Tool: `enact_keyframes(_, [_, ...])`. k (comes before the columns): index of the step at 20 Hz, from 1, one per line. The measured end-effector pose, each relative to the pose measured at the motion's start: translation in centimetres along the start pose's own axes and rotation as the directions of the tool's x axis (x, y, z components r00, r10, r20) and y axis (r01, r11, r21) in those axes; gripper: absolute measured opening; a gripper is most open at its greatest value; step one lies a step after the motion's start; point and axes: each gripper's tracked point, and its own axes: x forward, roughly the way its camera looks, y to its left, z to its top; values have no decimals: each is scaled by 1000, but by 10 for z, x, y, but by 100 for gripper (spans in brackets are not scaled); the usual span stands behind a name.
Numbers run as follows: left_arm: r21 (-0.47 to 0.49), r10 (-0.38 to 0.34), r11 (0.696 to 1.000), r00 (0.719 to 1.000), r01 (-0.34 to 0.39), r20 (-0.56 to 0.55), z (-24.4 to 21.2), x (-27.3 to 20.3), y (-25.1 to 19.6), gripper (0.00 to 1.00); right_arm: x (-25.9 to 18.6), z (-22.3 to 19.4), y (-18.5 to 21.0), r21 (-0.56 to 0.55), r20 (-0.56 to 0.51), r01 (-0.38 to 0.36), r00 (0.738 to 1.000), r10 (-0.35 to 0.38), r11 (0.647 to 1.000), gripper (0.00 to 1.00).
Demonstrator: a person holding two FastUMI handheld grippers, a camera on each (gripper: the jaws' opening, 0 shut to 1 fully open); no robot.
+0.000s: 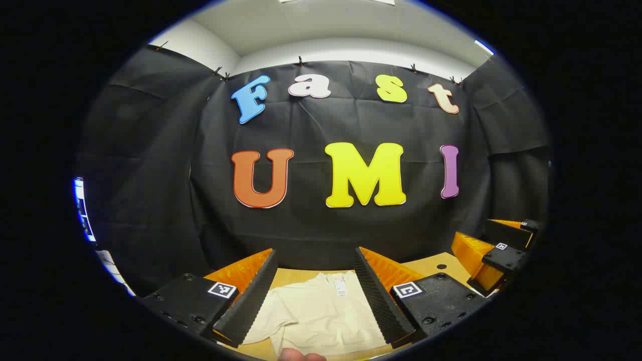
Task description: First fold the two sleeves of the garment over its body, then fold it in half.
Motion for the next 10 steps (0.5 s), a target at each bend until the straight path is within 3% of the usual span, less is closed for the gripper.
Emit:
enact_keyframes(3, [1,7,1000,1000,-7,7,2,2,6,97,6,0,9,-1,3,-38,999,38,999,96])
enact_keyframes(10, [-17,12,1000,1000,-12,-5,-1,9,12,97,12,-2,8,2,-13,-23,1000,23,1000,96])
